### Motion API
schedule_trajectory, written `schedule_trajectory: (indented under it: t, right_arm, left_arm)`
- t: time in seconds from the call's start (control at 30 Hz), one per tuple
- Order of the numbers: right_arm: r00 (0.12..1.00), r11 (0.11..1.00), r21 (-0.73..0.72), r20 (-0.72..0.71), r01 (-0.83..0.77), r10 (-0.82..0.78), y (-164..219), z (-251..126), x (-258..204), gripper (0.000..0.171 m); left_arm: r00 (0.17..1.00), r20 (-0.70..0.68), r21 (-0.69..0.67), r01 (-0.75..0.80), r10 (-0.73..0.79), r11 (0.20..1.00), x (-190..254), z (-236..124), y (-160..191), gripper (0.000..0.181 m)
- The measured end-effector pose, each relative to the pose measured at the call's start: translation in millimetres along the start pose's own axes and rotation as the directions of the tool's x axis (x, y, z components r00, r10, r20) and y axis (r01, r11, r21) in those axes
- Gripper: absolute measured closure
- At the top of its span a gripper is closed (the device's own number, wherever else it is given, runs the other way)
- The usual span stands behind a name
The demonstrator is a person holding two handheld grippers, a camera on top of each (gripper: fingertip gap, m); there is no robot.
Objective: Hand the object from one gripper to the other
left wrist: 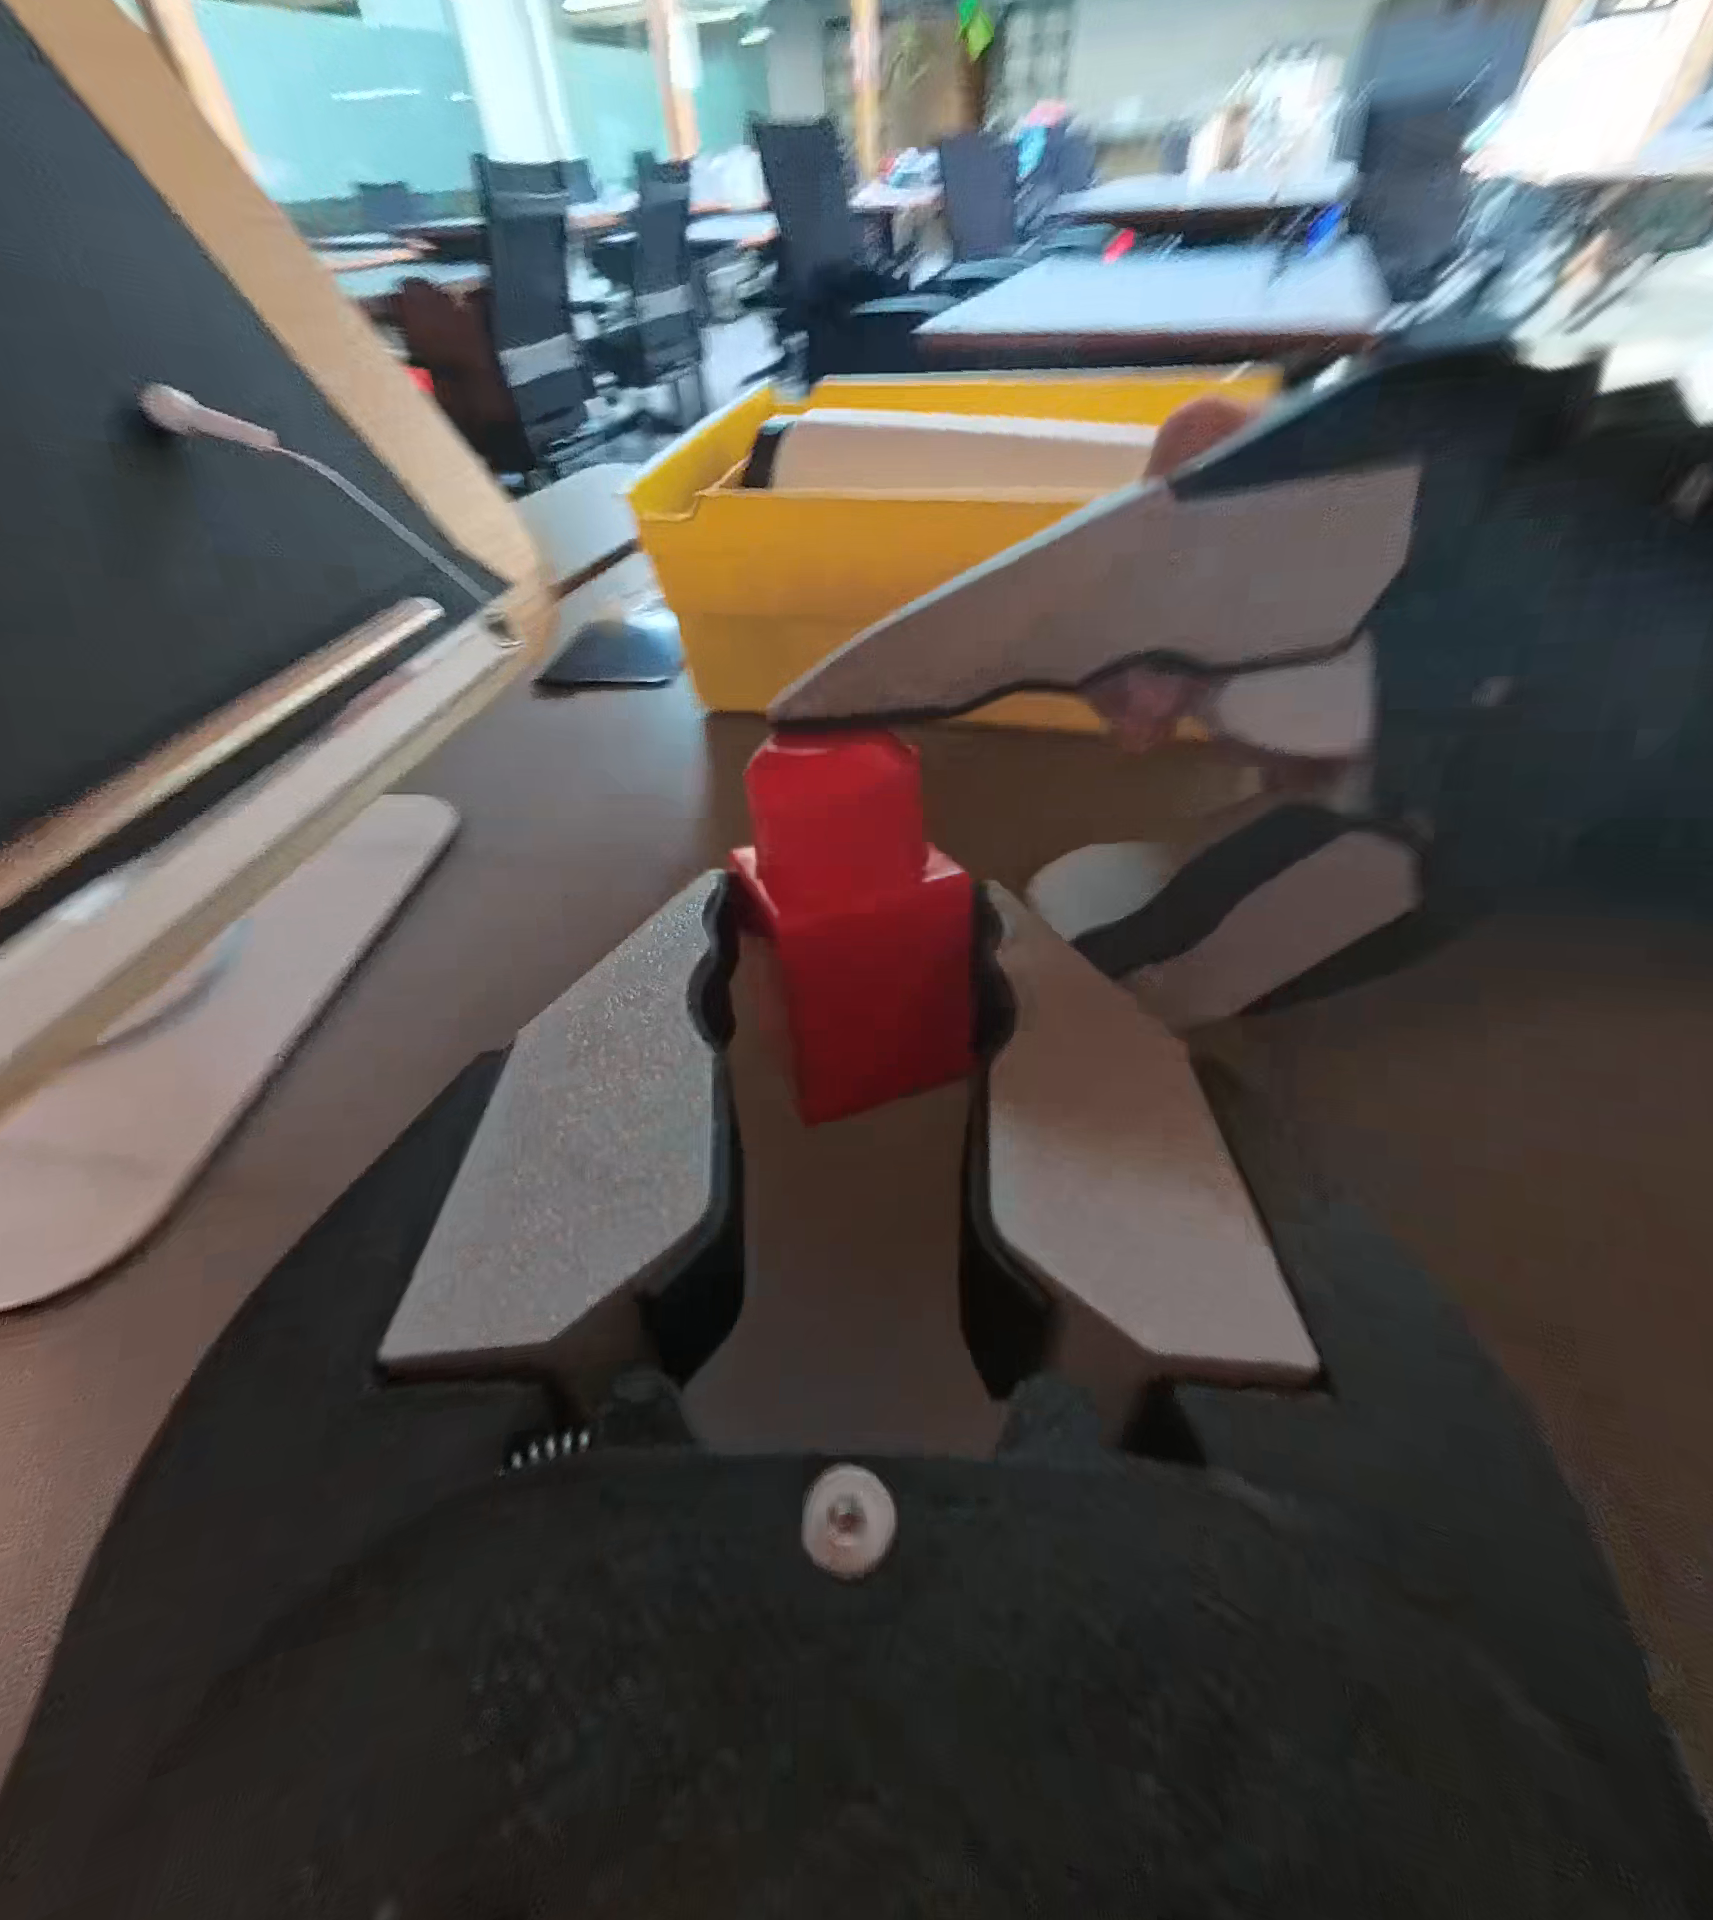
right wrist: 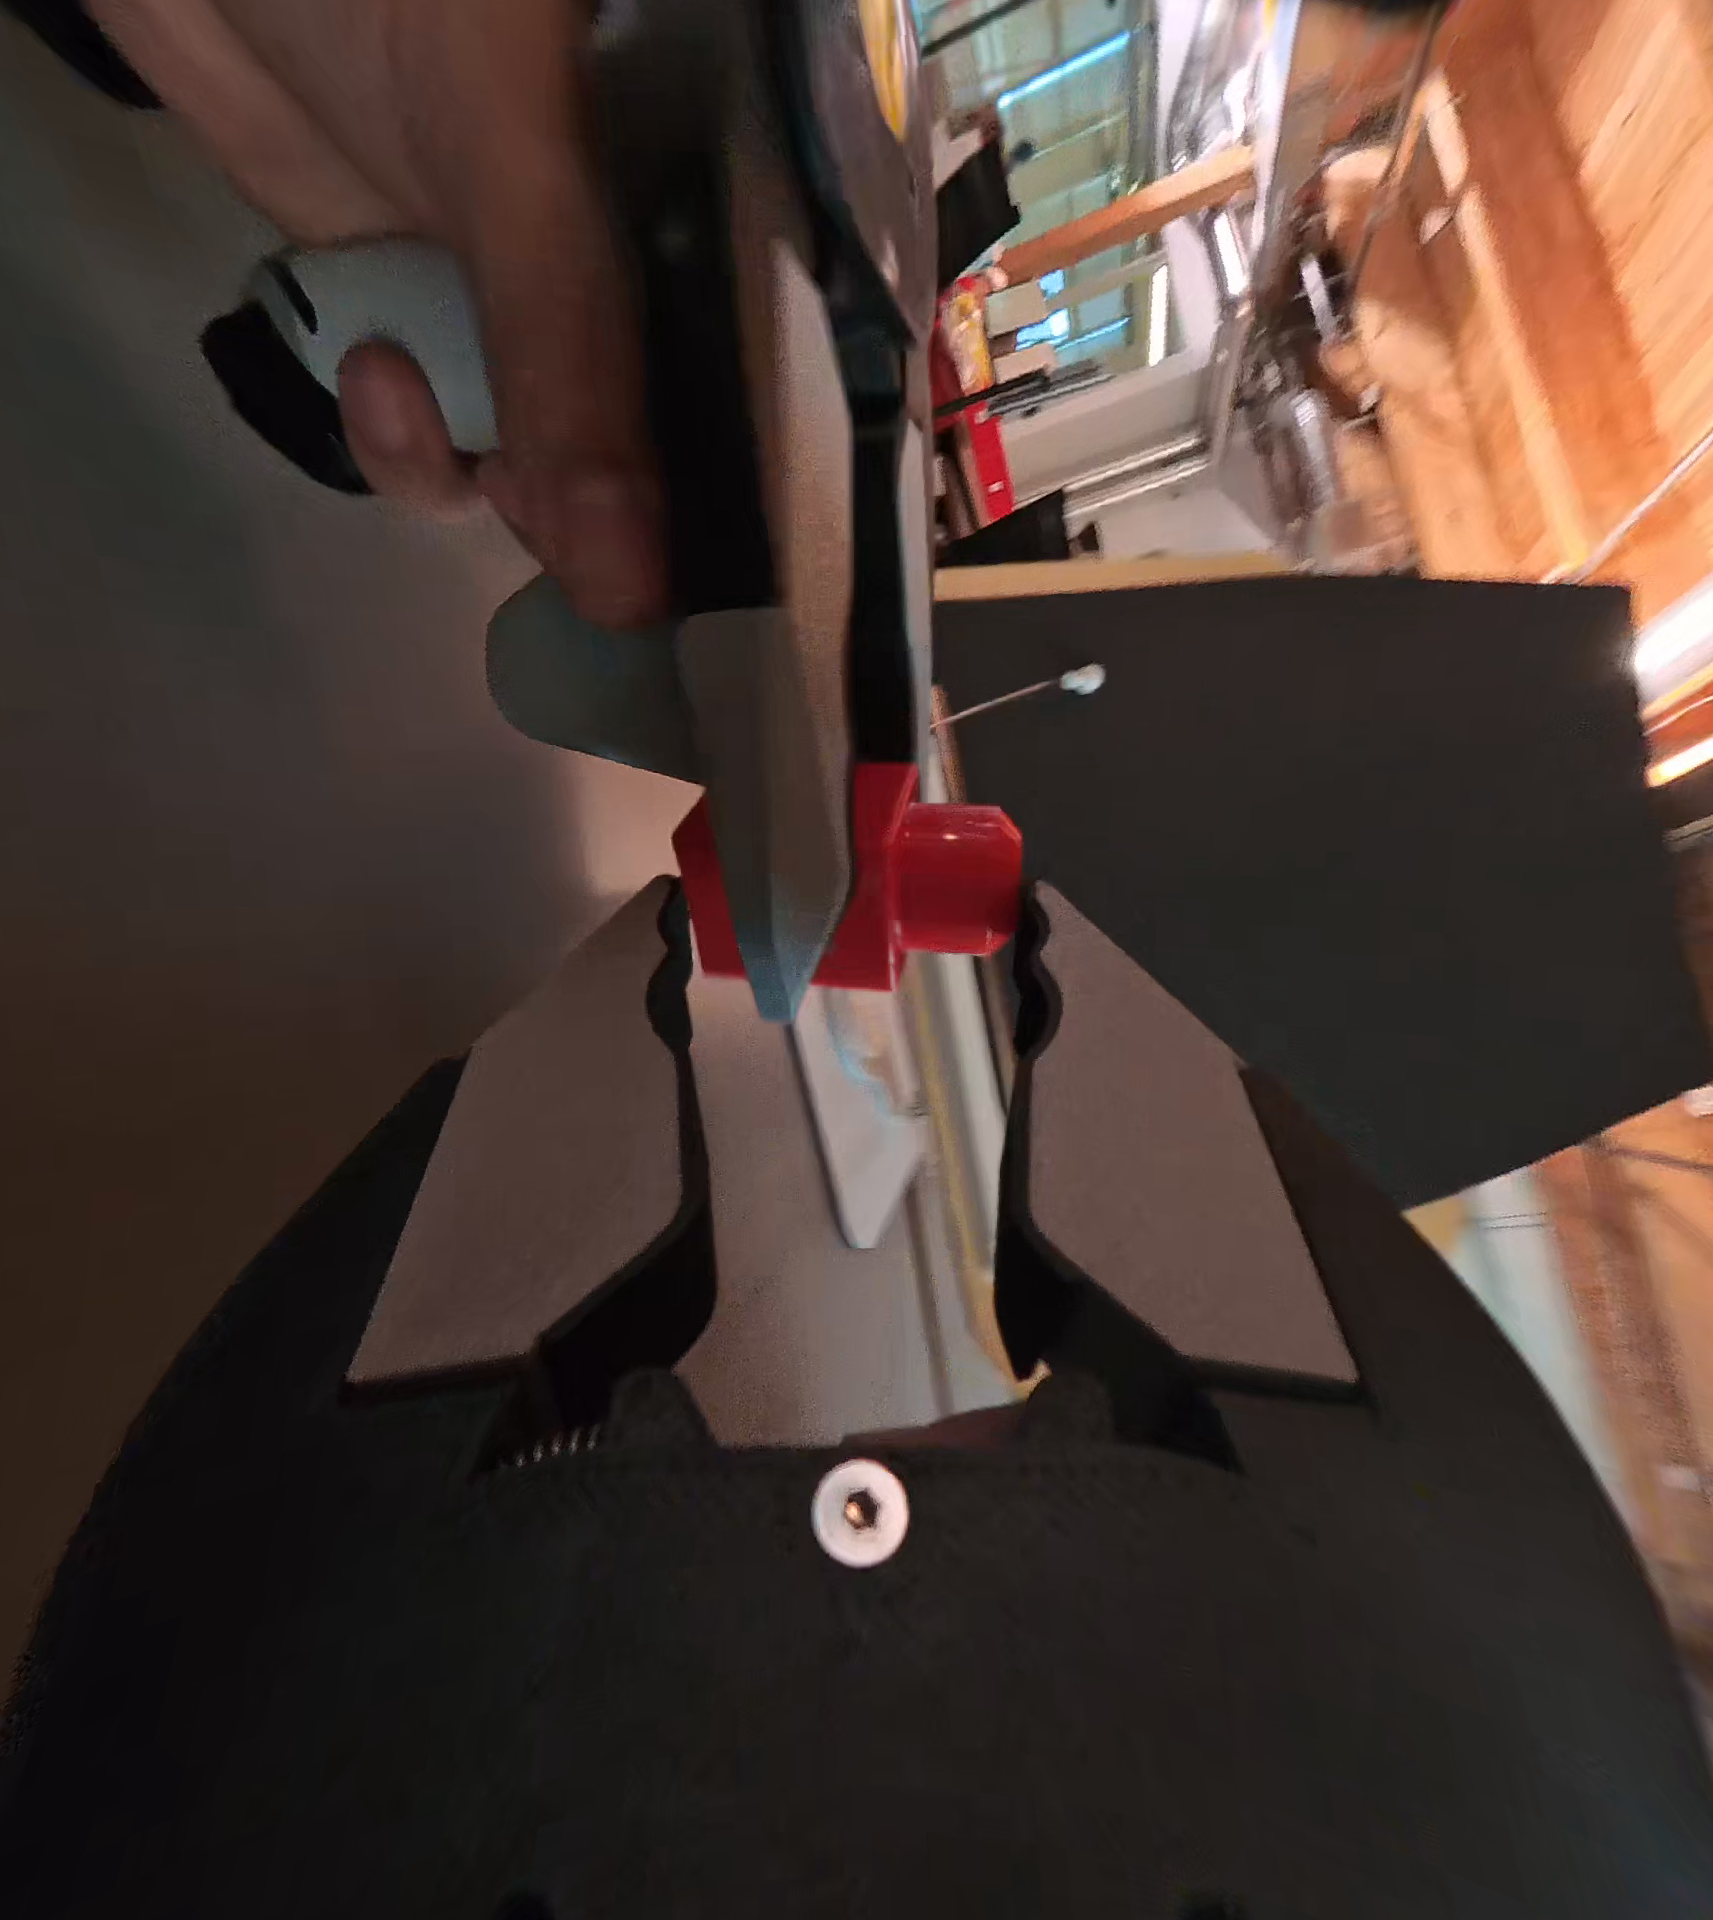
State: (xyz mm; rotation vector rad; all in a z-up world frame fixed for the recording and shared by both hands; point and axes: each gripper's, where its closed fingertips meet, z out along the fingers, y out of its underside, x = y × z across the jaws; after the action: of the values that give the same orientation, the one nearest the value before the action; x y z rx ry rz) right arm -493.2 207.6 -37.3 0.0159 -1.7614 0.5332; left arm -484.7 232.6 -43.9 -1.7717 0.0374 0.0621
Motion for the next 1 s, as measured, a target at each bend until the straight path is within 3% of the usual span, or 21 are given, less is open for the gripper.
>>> schedule_trajectory:
  t: [0.13,0.27,0.4,0.47,0.53,0.57,0.63,0.77,0.87,1.0]
  right_arm:
    - [0.909,0.925,-0.002,0.182,-0.381,0.375,12,0,0,0.119]
    - [0.623,0.686,-0.033,0.386,-0.727,0.680,10,-4,2,0.109]
    - [0.363,0.461,-0.090,0.493,-0.883,0.791,6,-6,5,0.100]
    - [0.214,0.342,-0.114,0.588,-0.933,0.780,-5,-11,5,0.108]
    - [0.082,0.229,-0.132,0.672,-0.964,0.736,-17,-17,9,0.121]
    - [0.045,0.194,-0.144,0.681,-0.970,0.731,-18,-17,9,0.127]
    - [0.049,0.206,-0.161,0.662,-0.965,0.748,-11,-14,5,0.139]
    - [0.155,0.276,-0.115,0.600,-0.954,0.785,1,-11,10,0.140]
    - [0.188,0.273,-0.062,0.579,-0.960,0.793,3,-14,22,0.140]
    - [0.120,0.188,-0.049,0.610,-0.981,0.783,3,-19,32,0.140]
  left_arm:
    - [0.925,0.224,-0.074,-0.298,0.307,0.952,-24,-4,3,0.148]
    - [0.706,0.347,-0.202,-0.587,0.618,0.784,-32,-11,-4,0.148]
    - [0.521,0.360,-0.260,-0.741,0.774,0.619,-21,-11,-12,0.148]
    - [0.404,0.357,-0.254,-0.826,0.842,0.504,-9,-11,-18,0.147]
    - [0.345,0.343,-0.268,-0.856,0.874,0.443,-2,-8,-17,0.147]
    - [0.334,0.335,-0.283,-0.856,0.881,0.432,-1,-6,-15,0.147]
    - [0.354,0.327,-0.280,-0.849,0.876,0.447,1,-3,-13,0.148]
    - [0.515,0.371,-0.265,-0.739,0.773,0.619,-14,-4,-12,0.138]
    - [0.584,0.412,-0.227,-0.677,0.699,0.700,-25,-12,-15,0.145]
    - [0.613,0.438,-0.247,-0.622,0.658,0.743,-39,-15,-10,0.137]
